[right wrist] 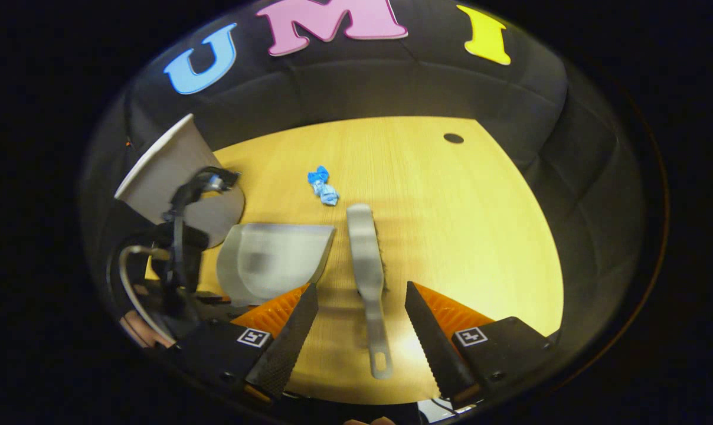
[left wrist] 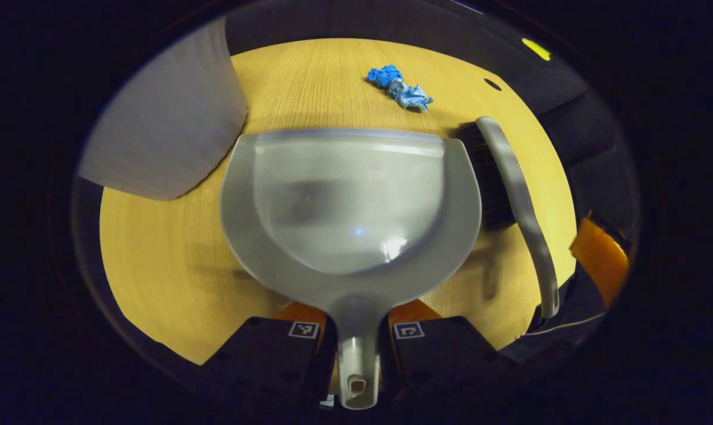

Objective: Pick up the small broom and dustpan from the desktop, sweep the trash into the dustpan with the broom, and then empty the trash into the garbage bin.

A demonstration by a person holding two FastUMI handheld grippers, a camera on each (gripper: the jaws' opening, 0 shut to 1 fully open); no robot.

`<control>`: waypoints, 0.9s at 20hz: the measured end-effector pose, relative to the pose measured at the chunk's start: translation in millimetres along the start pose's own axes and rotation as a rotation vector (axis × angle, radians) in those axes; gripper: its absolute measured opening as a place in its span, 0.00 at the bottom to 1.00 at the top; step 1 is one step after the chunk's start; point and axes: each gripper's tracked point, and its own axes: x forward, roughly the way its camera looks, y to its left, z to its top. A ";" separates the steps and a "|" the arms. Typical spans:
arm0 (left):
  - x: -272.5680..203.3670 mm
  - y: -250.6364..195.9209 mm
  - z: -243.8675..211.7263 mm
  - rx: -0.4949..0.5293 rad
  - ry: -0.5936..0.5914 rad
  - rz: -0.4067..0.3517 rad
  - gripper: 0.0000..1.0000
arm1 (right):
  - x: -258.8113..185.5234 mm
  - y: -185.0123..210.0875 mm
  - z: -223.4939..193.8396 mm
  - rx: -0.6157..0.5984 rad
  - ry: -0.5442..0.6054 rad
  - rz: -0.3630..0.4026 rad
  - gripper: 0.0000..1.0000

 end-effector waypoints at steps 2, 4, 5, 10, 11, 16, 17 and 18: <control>-0.4 1.1 -1.5 -0.009 -0.011 -0.035 0.30 | 15.1 -13.0 -16.0 -0.003 0.082 -0.066 0.97; -0.2 1.8 -1.6 0.009 -0.015 -0.043 0.30 | 24.7 -21.4 -25.1 -0.026 0.131 -0.110 0.98; -0.3 1.6 -2.2 0.023 -0.014 -0.040 0.29 | 31.2 -26.1 -27.2 -0.045 0.150 -0.132 0.98; 0.4 2.4 -1.1 0.048 -0.010 -0.043 0.30 | 57.2 -27.2 -34.0 -0.049 0.250 -0.134 0.89; 0.3 2.6 -1.5 0.046 -0.010 -0.045 0.30 | 60.3 -25.4 -34.2 -0.040 0.264 -0.127 0.75; 0.0 2.7 -0.6 0.048 -0.005 -0.035 0.31 | 64.4 -21.2 -32.3 -0.027 0.311 -0.100 0.58; 0.4 2.6 -0.9 0.048 -0.003 -0.035 0.30 | 69.0 -21.3 -33.6 -0.026 0.319 -0.096 0.50; 0.1 2.5 -0.7 0.047 -0.003 -0.035 0.30 | 67.0 -21.7 -31.3 -0.030 0.330 -0.095 0.36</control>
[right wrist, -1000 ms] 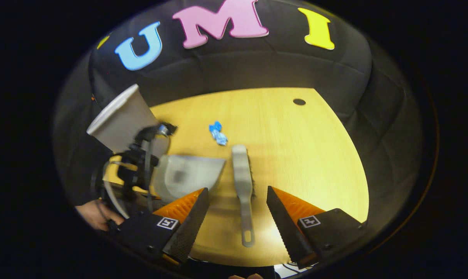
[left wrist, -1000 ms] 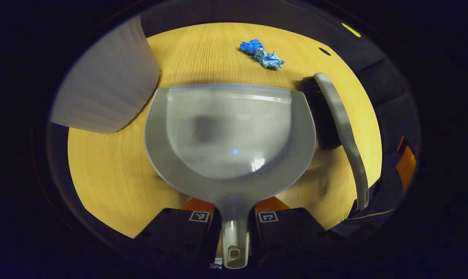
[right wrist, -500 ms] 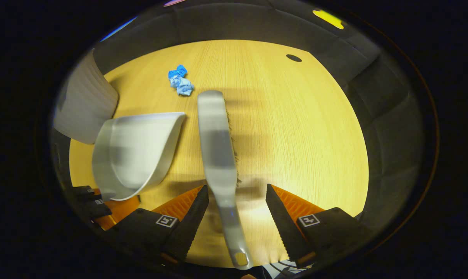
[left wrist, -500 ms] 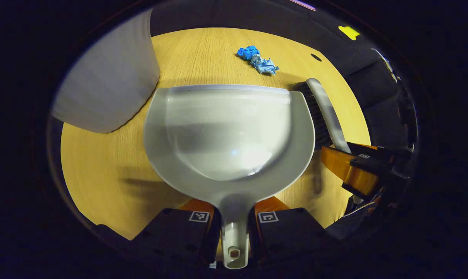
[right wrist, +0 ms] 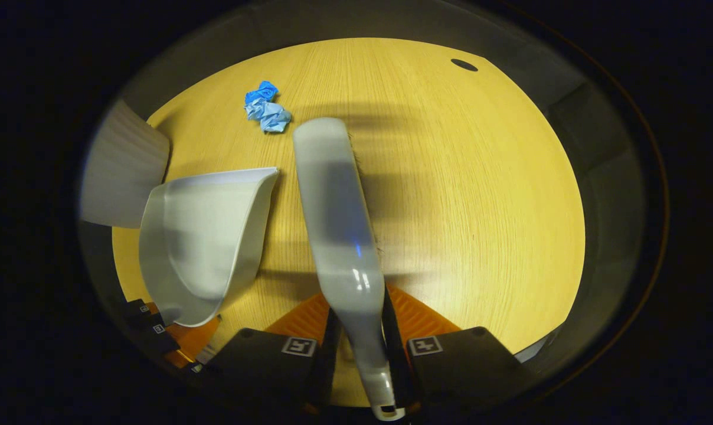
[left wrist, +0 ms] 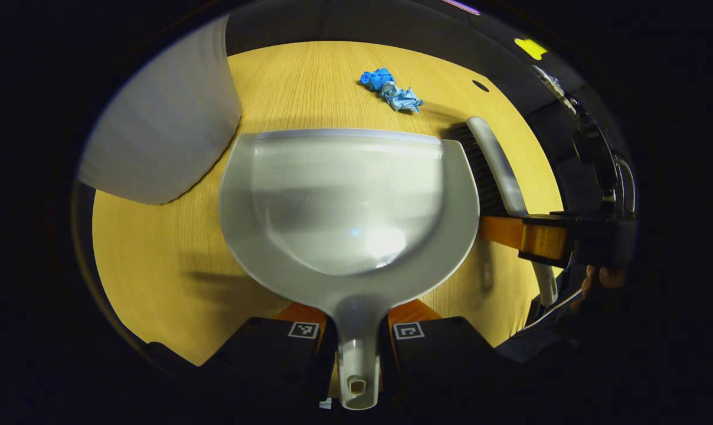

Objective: Pick up the small broom and dustpan from the desktop, sweep the trash into the dustpan with the broom, and then empty the trash into the garbage bin.

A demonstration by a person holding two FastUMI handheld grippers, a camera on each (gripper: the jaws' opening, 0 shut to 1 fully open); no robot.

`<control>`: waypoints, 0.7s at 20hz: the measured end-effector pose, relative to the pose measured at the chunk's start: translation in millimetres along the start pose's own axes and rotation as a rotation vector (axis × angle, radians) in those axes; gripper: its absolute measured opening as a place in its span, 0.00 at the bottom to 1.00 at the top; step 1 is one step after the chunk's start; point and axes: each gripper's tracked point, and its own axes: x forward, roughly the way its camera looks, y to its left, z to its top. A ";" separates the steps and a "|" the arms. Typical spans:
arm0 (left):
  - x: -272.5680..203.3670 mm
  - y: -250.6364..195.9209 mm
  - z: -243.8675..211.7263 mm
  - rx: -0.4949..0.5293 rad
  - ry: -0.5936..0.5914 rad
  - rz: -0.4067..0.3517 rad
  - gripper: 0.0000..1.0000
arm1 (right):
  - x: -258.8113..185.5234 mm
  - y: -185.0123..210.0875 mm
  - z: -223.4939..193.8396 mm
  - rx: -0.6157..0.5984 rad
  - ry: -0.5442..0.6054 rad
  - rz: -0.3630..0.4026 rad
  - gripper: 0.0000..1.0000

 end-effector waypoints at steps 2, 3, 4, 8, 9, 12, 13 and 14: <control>0.4 0.0 0.0 0.000 0.000 -0.001 0.30 | -4.7 1.3 -0.1 -0.004 0.012 0.023 0.30; 0.2 0.2 -0.1 0.000 -0.001 -0.004 0.30 | -5.6 2.0 -0.6 -0.009 0.021 0.037 0.20; 0.3 -0.1 0.1 0.002 -0.001 -0.010 0.30 | -6.9 4.0 -1.3 -0.015 0.029 0.056 0.20; -1.0 8.7 -4.0 0.059 0.004 -0.021 0.30 | -35.9 3.4 34.1 -0.008 -0.037 0.104 0.27; -2.2 13.8 -6.2 0.082 0.015 -0.015 0.30 | -43.3 4.9 51.3 0.001 -0.058 0.124 0.27; -7.1 31.3 -10.0 0.163 0.052 0.008 0.31 | -54.8 -5.2 109.9 -0.034 -0.134 0.093 0.26; -8.5 38.3 -8.9 0.187 0.065 0.026 0.29 | -55.7 -9.7 133.5 -0.069 -0.163 0.066 0.26; -9.3 44.4 -5.0 0.216 0.076 0.044 0.29 | -54.8 -16.0 153.2 -0.122 -0.185 0.036 0.26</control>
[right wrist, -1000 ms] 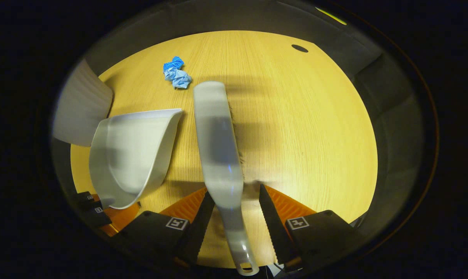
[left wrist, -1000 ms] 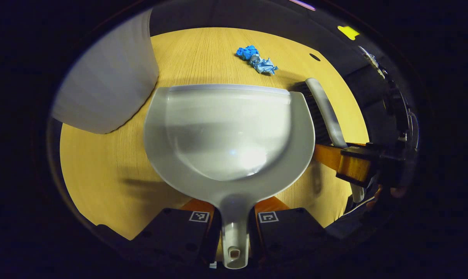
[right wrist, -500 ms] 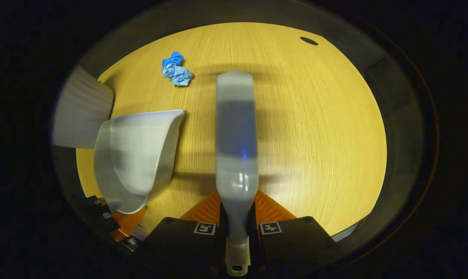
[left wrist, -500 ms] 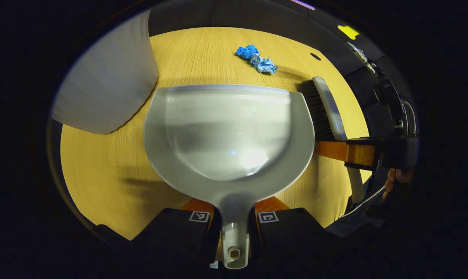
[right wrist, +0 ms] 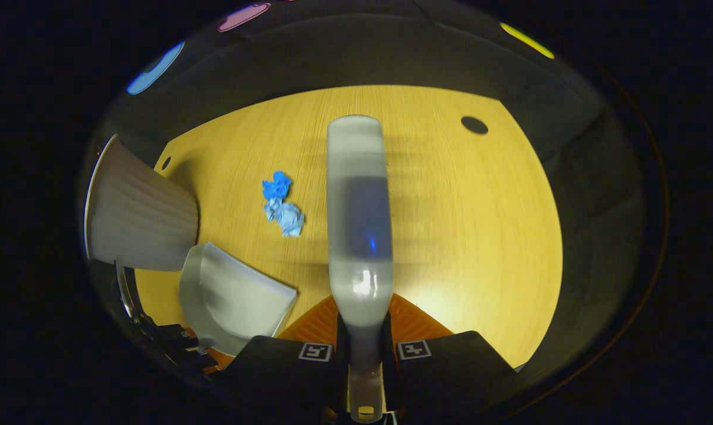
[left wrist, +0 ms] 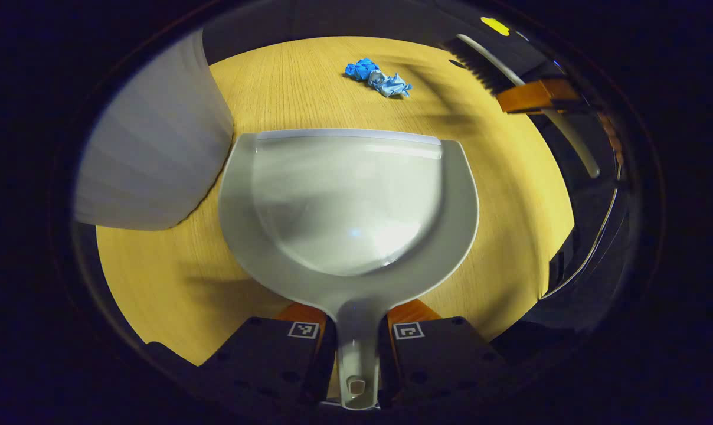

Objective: Pick up the small broom and dustpan from the desktop, sweep the trash into the dustpan with the broom, and then empty the trash into the garbage bin.

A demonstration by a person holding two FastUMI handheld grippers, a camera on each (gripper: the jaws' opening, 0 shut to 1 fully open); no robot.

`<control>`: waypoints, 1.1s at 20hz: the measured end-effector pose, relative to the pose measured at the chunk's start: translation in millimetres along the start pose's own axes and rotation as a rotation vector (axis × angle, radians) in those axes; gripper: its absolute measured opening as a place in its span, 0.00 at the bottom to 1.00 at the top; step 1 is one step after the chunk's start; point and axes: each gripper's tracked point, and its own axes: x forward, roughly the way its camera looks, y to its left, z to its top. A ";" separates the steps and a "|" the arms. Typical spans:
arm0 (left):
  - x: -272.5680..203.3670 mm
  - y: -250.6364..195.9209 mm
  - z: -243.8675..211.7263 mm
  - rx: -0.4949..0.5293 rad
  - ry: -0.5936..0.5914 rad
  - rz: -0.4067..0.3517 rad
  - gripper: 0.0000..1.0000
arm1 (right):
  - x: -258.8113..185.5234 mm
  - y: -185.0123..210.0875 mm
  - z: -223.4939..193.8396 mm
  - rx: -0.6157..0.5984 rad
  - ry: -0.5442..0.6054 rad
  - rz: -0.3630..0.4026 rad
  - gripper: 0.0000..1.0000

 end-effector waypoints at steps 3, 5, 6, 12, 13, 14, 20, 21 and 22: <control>-4.1 18.2 10.5 0.087 0.040 0.028 0.29 | 24.2 -12.3 44.8 -0.188 -0.012 -0.069 0.26; -10.4 26.6 19.0 0.132 0.067 0.032 0.30 | 44.6 -16.1 66.1 -0.345 -0.011 -0.105 0.26; -12.4 31.1 24.9 0.157 0.080 0.040 0.31 | 54.3 -13.5 75.8 -0.402 -0.004 -0.108 0.26; -13.7 41.1 45.1 0.247 0.127 0.045 0.30 | 101.2 21.8 82.8 -0.582 0.083 -0.024 0.26; -14.2 43.2 47.0 0.259 0.129 0.047 0.30 | 104.3 29.4 79.9 -0.590 0.092 -0.003 0.26; -14.9 45.7 48.7 0.269 0.128 0.051 0.30 | 108.2 36.1 74.5 -0.606 0.102 0.024 0.26; -6.8 49.1 52.1 0.296 0.088 0.037 0.30 | 82.0 69.8 14.2 -0.887 0.191 0.171 0.26; -3.9 47.1 48.0 0.281 0.074 0.032 0.30 | 74.8 73.3 0.7 -0.880 0.210 0.207 0.27; 1.6 44.5 44.1 0.270 0.066 0.028 0.30 | 67.9 74.8 -12.2 -0.826 0.225 0.255 0.27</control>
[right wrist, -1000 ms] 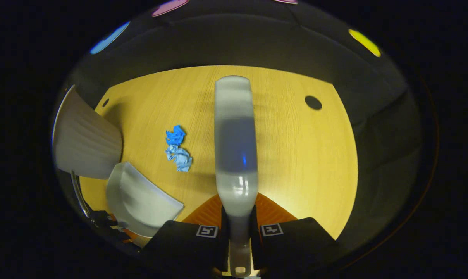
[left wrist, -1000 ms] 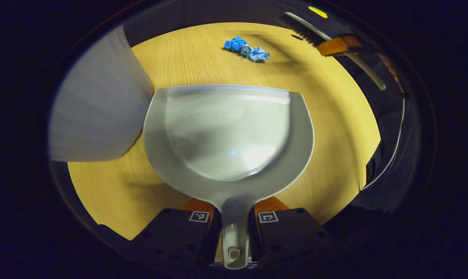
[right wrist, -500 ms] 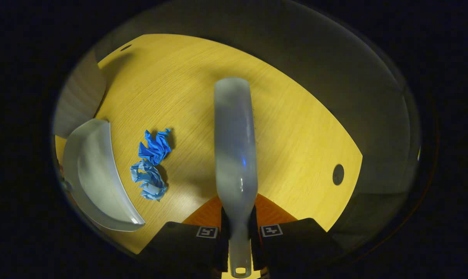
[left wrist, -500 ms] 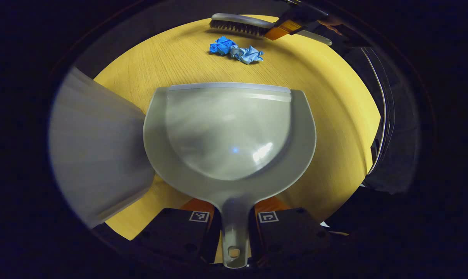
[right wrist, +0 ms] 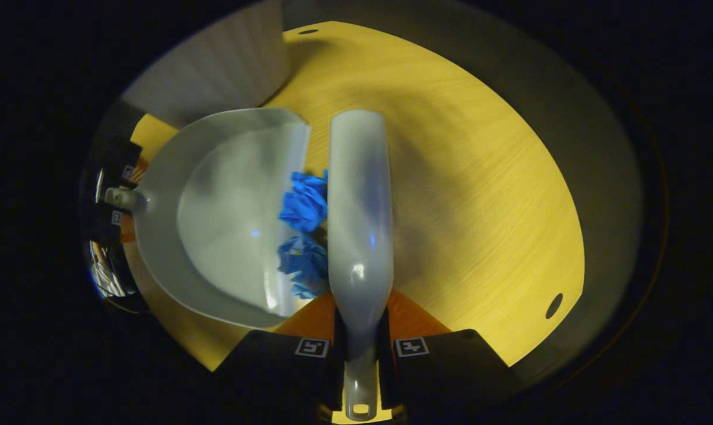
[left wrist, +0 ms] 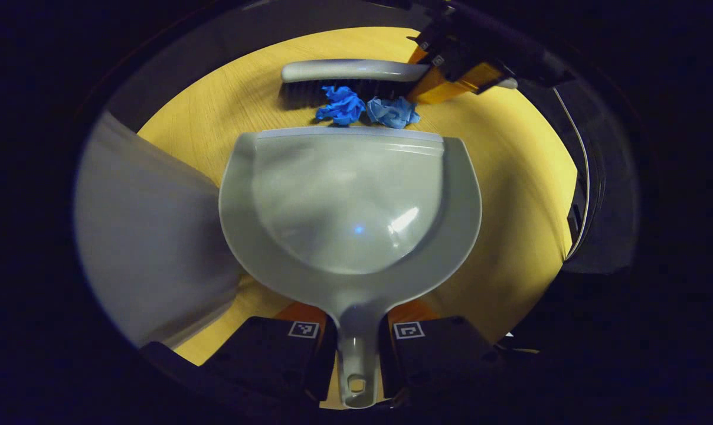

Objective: Pick up the small broom and dustpan from the desktop, sweep the trash into the dustpan with the broom, and then empty the trash into the garbage bin.

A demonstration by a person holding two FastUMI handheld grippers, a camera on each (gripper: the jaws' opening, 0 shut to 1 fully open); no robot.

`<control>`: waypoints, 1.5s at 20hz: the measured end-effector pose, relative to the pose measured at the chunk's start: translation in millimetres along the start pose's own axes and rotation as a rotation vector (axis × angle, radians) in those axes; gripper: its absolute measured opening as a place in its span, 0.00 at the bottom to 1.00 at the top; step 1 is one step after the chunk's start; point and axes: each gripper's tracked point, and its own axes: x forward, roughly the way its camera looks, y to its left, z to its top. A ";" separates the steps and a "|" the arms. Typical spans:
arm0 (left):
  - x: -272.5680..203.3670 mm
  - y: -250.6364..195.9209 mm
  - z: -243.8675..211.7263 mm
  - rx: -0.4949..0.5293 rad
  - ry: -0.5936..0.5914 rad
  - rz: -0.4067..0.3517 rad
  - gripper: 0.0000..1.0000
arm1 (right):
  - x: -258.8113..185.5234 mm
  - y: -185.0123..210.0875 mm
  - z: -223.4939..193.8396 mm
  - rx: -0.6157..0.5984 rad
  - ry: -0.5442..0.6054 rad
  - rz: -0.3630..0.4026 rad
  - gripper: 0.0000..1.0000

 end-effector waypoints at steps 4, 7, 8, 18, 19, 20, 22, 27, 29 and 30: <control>2.2 -3.7 2.3 -0.021 -0.068 -0.012 0.31 | -8.0 18.4 -2.2 0.107 -0.026 0.085 0.27; 0.2 -11.7 -7.2 -0.056 -0.089 -0.031 0.30 | -27.4 0.6 -8.6 0.174 -0.070 0.044 0.27; -2.9 -13.0 -10.4 -0.068 -0.108 -0.038 0.31 | -37.7 -14.0 -11.2 0.213 -0.096 0.029 0.27; -226.1 8.6 -58.7 0.055 -0.311 -0.051 0.29 | -10.6 -109.8 -53.0 0.528 -0.243 -0.044 0.27; -258.4 20.6 -60.8 0.034 -0.334 -0.053 0.29 | -9.7 -115.5 -51.2 0.549 -0.251 -0.011 0.26; -290.5 33.3 -62.2 0.017 -0.352 -0.049 0.29 | -12.1 -118.0 -48.0 0.564 -0.251 0.009 0.26; -348.7 76.0 -64.2 -0.014 -0.368 0.017 0.29 | -15.5 -116.5 -46.0 0.600 -0.265 0.008 0.27; -437.0 213.8 -61.0 -0.158 -0.349 0.299 0.30 | -11.9 -109.4 -46.5 0.644 -0.322 -0.012 0.27; -437.1 276.8 -56.7 -0.146 -0.274 0.407 0.29 | -9.9 -105.6 -43.3 0.673 -0.359 0.015 0.27; -438.6 311.3 -57.7 -0.100 -0.224 0.481 0.29 | -11.0 -103.2 -42.6 0.698 -0.388 0.046 0.27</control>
